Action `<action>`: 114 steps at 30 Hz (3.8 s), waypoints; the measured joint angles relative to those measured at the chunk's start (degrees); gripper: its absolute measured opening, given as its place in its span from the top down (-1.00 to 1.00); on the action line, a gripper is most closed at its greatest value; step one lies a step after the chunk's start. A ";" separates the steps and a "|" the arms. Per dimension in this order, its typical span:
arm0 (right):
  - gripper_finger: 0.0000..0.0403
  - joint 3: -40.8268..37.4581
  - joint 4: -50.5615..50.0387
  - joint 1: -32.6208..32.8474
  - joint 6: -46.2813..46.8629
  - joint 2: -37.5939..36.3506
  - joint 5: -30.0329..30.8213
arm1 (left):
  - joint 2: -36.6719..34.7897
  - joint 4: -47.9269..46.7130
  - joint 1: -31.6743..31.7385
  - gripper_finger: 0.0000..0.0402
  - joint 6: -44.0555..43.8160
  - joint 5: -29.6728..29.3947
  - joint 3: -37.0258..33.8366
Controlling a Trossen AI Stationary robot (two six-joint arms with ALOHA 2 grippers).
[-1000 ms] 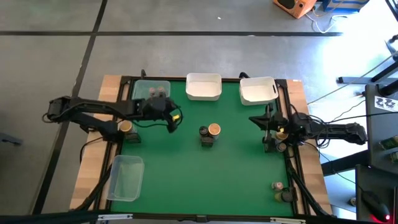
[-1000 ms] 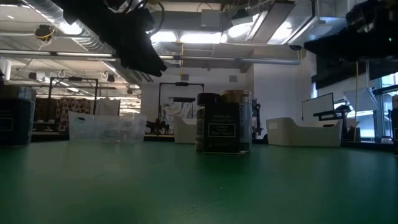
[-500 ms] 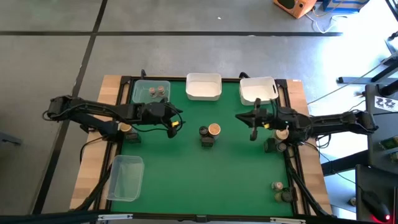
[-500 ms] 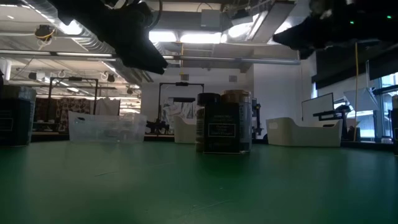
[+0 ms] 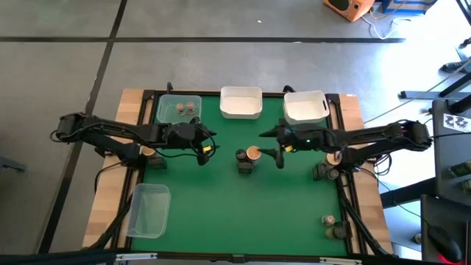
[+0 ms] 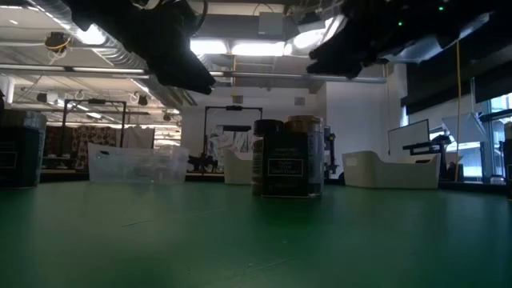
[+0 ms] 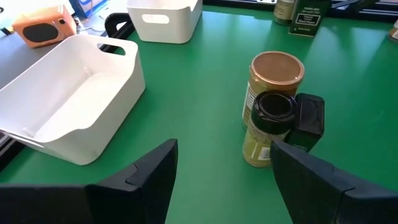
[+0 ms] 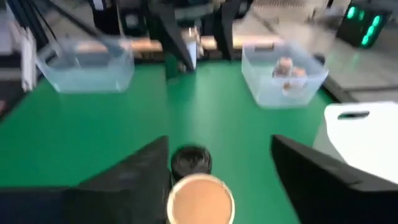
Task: Sort spices by type
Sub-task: Put the middle big brown seasoning bottle into the white right bin
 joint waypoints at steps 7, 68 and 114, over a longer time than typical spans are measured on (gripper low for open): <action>-0.96 1.44 -2.92 0.00 -0.18 4.30 2.95 | -0.02 -0.05 0.02 -0.19 -0.20 0.00 0.00; -0.40 1.40 -4.28 -0.04 0.33 7.57 6.69 | 0.00 0.55 0.20 -0.19 2.47 -0.07 0.00; -0.42 1.46 -16.41 -41.55 5.75 1.25 18.60 | 0.00 1.38 0.20 -0.19 2.38 -0.07 0.00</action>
